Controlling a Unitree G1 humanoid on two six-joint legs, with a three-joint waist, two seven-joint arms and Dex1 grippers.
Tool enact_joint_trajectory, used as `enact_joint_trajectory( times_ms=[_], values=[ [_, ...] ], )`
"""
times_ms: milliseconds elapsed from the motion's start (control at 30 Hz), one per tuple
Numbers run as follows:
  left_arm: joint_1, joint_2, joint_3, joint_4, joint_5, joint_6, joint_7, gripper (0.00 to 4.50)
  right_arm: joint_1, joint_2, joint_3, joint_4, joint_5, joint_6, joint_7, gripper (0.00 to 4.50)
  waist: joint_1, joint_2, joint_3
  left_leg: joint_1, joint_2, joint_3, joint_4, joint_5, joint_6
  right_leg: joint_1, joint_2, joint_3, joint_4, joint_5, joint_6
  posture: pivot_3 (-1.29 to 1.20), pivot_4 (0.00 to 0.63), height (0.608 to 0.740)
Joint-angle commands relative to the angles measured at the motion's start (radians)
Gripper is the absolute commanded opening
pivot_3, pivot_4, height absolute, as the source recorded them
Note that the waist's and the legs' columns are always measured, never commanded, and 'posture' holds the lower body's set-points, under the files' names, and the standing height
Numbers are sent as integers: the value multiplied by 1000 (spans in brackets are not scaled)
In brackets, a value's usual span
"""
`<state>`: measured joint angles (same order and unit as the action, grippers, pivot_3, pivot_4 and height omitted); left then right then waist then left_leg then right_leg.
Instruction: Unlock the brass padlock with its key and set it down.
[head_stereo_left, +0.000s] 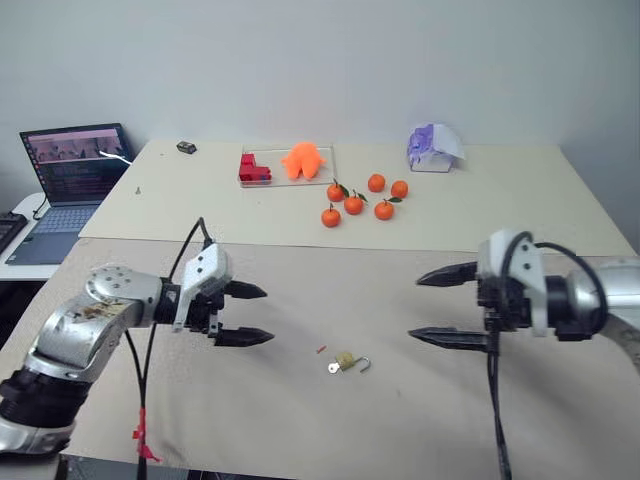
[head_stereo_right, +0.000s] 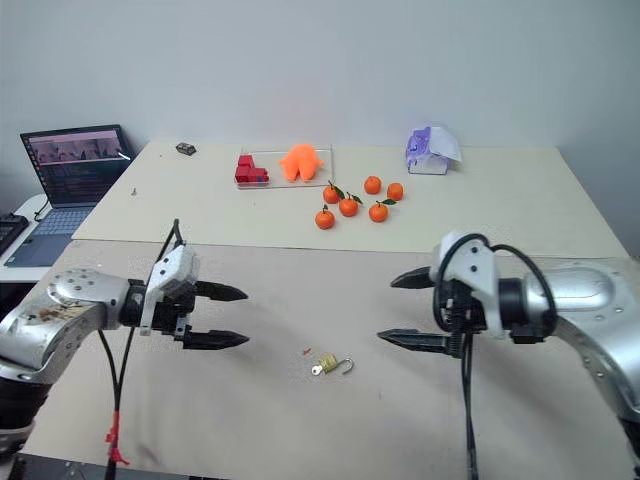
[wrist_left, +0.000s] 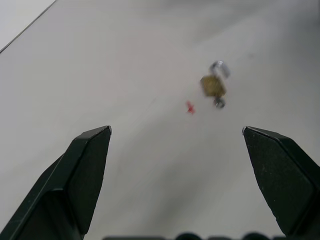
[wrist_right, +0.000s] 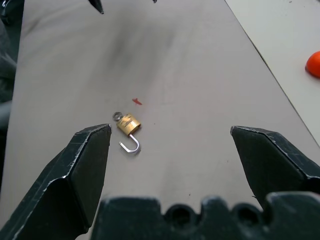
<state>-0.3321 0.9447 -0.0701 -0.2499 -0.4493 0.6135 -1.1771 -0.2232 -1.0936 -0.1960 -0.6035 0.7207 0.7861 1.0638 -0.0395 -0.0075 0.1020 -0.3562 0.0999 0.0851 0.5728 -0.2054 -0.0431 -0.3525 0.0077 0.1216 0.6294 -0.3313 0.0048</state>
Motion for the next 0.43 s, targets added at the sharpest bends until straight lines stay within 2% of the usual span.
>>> enact_joint_trajectory(
  times_ms=[33, 133, 267, 433],
  values=[
    [-41, -41, 58, -32, -12, 20, 88, 4492, -20, 3, -34, 34, -1, -27, -3, 4500, 1, 0, 0, 0, 0, 0, 0, 0, 0, 0, 0, 0, 0, 0, 0, 0, 150, 703],
    [-35, -60, 101, -99, -73, 83, 119, 4492, -42, 27, -20, 111, -23, -47, -15, 4500, 2, 0, 0, -2, 0, 0, 1, -1, 1, -1, 1, 0, 0, 0, 0, 0, 150, 703],
    [-8, -53, 116, -146, -85, 88, 131, 4492, -64, 57, -15, 167, -31, -58, -16, 4500, -1, 1, 0, -7, 0, 0, 2, -1, 2, -1, 2, 1, 0, 0, -1, 0, 150, 703],
    [-1, -53, 117, -139, -81, 77, 126, 4492, -114, 61, 71, 280, -124, -139, 37, 4500, -1, 1, 0, -3, 0, 0, 3, -1, 2, 1, 2, 1, 1, 0, -1, 0, 150, 703]
  ],
)
